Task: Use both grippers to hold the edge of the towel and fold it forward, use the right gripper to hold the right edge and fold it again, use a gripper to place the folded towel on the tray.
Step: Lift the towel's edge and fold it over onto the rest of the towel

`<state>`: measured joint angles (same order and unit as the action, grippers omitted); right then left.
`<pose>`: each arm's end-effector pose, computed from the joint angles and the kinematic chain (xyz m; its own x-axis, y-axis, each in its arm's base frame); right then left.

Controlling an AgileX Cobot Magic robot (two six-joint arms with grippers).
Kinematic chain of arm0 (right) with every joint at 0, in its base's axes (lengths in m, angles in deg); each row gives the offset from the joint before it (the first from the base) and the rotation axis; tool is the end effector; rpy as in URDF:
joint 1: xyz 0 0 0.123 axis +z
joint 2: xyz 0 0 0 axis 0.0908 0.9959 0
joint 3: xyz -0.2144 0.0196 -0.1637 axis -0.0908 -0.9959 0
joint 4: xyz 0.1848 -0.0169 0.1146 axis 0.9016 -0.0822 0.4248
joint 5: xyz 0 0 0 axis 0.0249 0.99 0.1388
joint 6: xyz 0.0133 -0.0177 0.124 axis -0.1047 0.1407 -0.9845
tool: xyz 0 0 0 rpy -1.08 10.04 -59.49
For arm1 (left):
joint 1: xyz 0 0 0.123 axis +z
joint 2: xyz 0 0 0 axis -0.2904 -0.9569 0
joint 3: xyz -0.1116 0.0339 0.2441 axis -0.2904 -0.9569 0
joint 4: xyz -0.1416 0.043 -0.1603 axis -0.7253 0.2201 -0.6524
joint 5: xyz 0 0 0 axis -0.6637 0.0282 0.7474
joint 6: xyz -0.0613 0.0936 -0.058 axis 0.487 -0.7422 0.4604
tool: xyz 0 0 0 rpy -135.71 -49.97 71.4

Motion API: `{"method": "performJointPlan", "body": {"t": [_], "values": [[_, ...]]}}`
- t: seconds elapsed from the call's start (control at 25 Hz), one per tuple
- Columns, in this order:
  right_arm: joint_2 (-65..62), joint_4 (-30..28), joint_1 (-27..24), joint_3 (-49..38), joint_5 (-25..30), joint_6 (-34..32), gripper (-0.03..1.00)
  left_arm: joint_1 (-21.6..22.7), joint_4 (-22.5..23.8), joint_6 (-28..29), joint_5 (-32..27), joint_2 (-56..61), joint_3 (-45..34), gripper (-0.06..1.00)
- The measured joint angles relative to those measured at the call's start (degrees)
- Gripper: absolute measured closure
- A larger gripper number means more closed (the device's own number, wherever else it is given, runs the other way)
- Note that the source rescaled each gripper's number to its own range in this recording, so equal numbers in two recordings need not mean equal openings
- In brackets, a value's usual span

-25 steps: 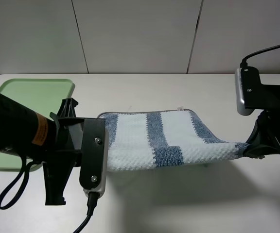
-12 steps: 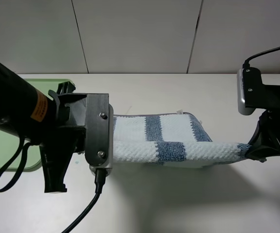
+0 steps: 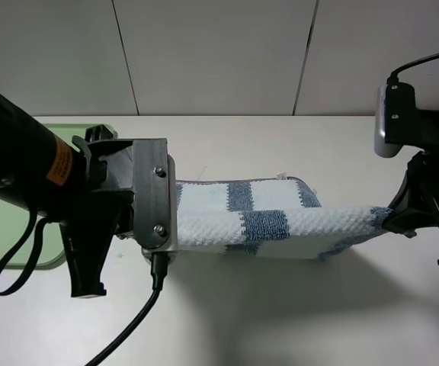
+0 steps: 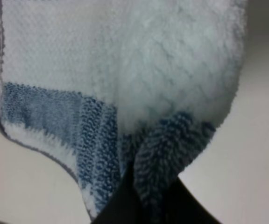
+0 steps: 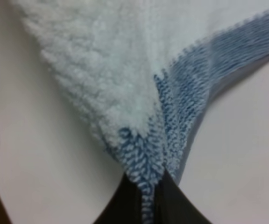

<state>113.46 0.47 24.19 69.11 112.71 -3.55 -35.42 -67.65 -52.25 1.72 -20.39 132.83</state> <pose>0.1690 0.0756 0.2183 -0.3172 -0.9049 -0.2837 -0.9204 0.3658 -0.1380 0.1611 -0.1831 0.2088 0.0128 0.9381 -0.3461 0.9151 0.1286 0.3823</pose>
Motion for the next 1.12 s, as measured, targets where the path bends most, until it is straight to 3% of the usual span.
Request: {"method": "performJointPlan", "body": {"t": [0.36, 0.76, 1.12], "values": [[5.2, 0.7, 0.0, 0.4, -0.8, 0.0, 0.97, 5.1, -0.3, 0.0, 2.8, -6.3, 0.6, 0.94], [14.6, 0.3, 0.0, 0.6, -7.4, 0.4, 0.97, 8.5, -0.2, 0.0, 5.6, -6.8, 1.7, 0.94], [19.7, 0.2, 0.0, 9.5, -7.3, 0.4, 0.97, 9.9, 0.0, 0.0, 6.1, -7.0, 1.7, 0.94]]}}
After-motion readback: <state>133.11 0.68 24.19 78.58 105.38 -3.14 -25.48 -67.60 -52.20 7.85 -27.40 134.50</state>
